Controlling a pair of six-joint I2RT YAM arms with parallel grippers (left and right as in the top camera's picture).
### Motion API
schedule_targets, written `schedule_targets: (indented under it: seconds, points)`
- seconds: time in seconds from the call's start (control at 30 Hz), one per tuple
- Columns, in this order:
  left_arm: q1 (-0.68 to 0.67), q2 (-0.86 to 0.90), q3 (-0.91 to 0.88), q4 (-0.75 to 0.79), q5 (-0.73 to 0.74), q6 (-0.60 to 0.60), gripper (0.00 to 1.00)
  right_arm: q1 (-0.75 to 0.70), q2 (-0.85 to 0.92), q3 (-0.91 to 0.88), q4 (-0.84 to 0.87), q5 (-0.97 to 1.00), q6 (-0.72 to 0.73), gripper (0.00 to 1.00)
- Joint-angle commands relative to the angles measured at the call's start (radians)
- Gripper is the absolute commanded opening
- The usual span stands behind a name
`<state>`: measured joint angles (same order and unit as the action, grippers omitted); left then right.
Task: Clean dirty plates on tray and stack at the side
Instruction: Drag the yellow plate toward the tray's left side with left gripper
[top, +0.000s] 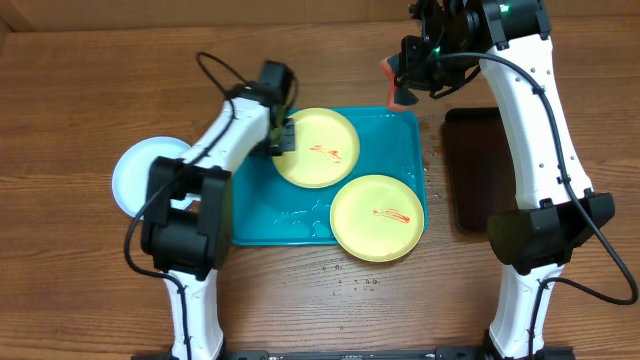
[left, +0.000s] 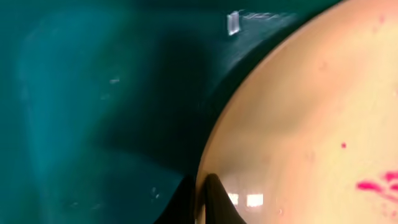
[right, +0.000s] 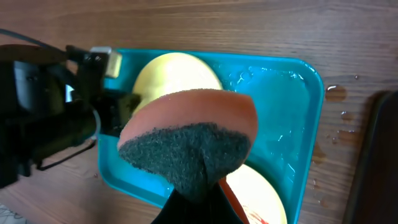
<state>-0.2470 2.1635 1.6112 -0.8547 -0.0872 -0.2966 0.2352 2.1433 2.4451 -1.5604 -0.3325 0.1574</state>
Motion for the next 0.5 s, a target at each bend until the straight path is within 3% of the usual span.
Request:
schedule_targets:
  seconds: [0.0,0.1,0.17,0.23,0.47]
  points:
    - [0.042,0.016,-0.011,-0.055,-0.052,0.164,0.04,-0.001,-0.004,0.011,0.014,0.003,-0.002,0.04]
    - [0.052,0.016,-0.010,-0.064,-0.051,0.249,0.04,-0.001,-0.004,0.011,0.015,0.003,-0.002,0.04]
    - [0.052,0.016,-0.002,-0.060,-0.048,0.275,0.13,-0.001,-0.004,0.011,0.015,0.003,-0.002,0.04]
    - [0.052,0.016,0.025,-0.074,-0.038,0.275,0.24,-0.001,-0.004,0.011,0.016,0.003,-0.002,0.04]
    - [0.052,-0.063,0.224,-0.257,-0.006,0.238,0.31,-0.001,-0.004,0.011,0.017,0.003,-0.002,0.04]
